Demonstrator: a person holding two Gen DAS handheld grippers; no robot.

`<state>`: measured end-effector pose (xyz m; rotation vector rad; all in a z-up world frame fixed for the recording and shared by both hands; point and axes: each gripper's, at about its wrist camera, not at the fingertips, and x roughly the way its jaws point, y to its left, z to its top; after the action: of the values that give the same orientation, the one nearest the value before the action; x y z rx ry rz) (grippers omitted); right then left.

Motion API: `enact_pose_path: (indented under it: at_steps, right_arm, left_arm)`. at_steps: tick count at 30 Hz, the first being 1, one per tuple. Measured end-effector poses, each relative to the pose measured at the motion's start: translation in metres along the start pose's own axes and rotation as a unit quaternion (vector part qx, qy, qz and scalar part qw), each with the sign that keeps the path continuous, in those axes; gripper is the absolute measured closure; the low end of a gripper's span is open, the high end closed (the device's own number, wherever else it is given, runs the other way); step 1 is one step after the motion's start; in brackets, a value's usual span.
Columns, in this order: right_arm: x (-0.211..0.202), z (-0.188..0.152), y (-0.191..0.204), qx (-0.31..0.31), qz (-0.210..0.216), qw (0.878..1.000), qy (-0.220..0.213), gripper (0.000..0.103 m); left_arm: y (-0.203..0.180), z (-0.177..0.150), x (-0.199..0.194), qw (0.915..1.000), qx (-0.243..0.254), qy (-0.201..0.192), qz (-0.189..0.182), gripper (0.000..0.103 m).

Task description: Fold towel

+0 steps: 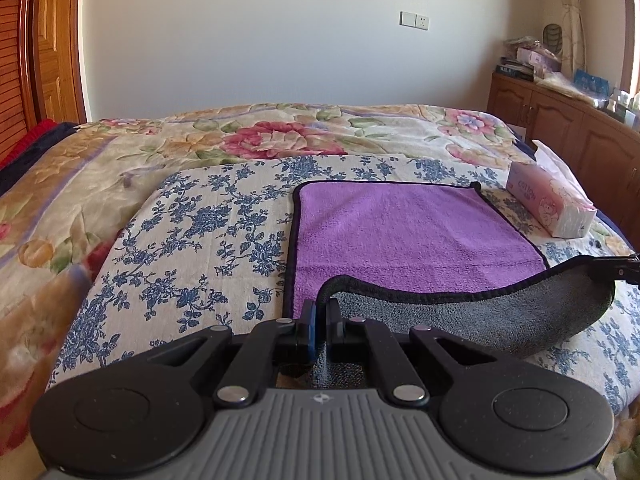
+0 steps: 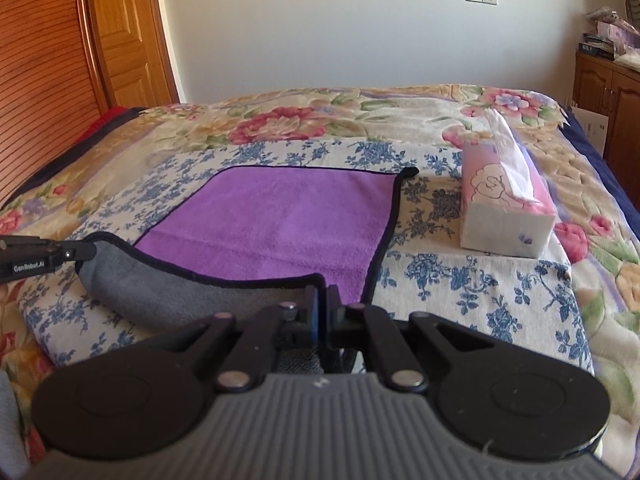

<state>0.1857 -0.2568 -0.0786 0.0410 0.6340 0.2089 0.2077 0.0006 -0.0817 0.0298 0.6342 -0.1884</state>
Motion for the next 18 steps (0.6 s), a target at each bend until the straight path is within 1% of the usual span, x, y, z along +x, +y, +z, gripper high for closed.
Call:
enact_pose_path:
  at_steps: [6, 18]
  right_arm:
    - [0.01, 0.0, -0.004, -0.003, -0.003, 1.0, 0.005, 0.099]
    - [0.019, 0.008, -0.008, -0.006, -0.005, 1.0, -0.006, 0.099]
  left_arm:
    - [-0.001, 0.003, 0.006, 1.0, 0.003, -0.003, 0.001, 0.098]
    - [-0.004, 0.011, 0.017, 0.9999, 0.006, -0.011, 0.005, 0.098]
